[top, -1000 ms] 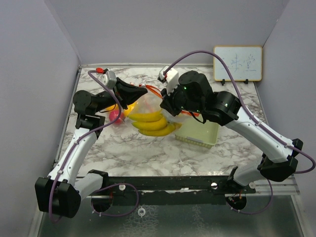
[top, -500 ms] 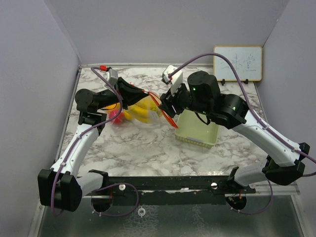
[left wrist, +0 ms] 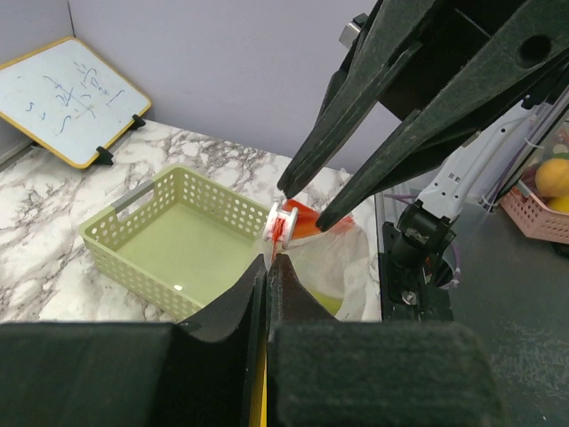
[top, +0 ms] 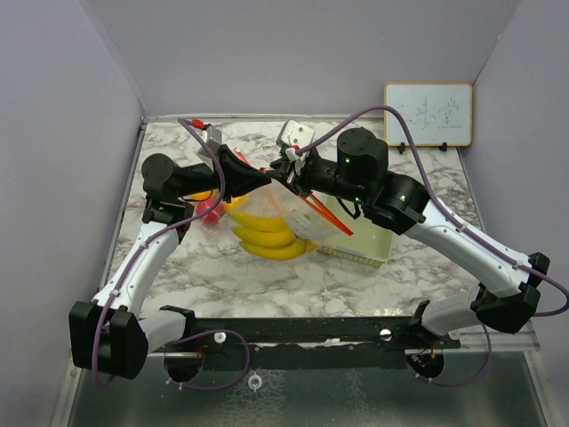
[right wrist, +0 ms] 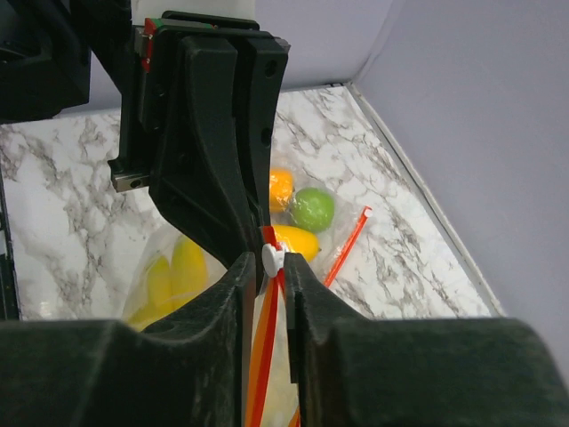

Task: Place the food in the zip-top bag and seal the zipper
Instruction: Zip the zipper food storage bag at the center of the board.

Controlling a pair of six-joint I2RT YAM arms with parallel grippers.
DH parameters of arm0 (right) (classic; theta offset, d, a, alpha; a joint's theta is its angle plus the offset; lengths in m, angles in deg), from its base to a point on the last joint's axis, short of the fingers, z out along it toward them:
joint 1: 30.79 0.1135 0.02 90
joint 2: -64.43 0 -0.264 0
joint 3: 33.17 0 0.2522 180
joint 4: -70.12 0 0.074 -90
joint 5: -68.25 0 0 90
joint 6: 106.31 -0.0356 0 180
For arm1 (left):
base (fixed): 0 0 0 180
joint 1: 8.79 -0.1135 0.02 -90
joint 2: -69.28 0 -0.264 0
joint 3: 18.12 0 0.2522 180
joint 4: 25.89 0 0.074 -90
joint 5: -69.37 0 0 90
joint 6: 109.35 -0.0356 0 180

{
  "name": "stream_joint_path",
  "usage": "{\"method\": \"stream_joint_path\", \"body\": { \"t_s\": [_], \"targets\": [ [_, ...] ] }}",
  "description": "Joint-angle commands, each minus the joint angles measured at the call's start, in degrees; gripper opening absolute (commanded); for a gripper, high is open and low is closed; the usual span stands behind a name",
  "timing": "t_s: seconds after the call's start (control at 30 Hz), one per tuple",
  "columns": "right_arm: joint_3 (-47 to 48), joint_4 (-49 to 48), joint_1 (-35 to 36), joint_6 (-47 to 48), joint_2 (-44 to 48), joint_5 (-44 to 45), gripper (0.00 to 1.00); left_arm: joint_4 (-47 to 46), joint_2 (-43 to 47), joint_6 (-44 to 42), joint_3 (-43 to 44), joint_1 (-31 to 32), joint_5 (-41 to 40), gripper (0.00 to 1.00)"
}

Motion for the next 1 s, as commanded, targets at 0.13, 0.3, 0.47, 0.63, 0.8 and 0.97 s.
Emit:
{"method": "stream_joint_path", "body": {
  "t_s": [0.13,0.3,0.47,0.63,0.8,0.97],
  "targets": [
    [-0.19,-3.24,-1.8,2.13,-1.9,-8.58,0.22,0.08,0.98,-1.28,2.0,0.03,1.02,0.0],
    [-0.26,-2.62,-2.88,2.08,-2.53,-9.89,0.28,0.04,0.9,-1.41,2.26,0.03,1.15,0.0],
    [0.25,-1.3,-3.45,1.78,-3.79,-12.0,0.28,0.2,0.81,-1.4,2.69,0.03,1.11,0.0],
    [0.74,-0.02,-3.62,1.2,-4.19,-12.01,0.02,0.29,0.97,-1.32,2.66,0.03,0.94,0.0],
    [-0.4,-0.11,-4.21,0.19,-2.61,-9.6,0.02,0.94,1.2,-1.66,2.43,-0.04,0.65,0.0],
    [-3.51,0.64,-5.74,-1.37,0.62,-6.15,0.02,5.17,1.86,-4.94,2.26,-0.1,-1.27,0.0]
  ]
}}
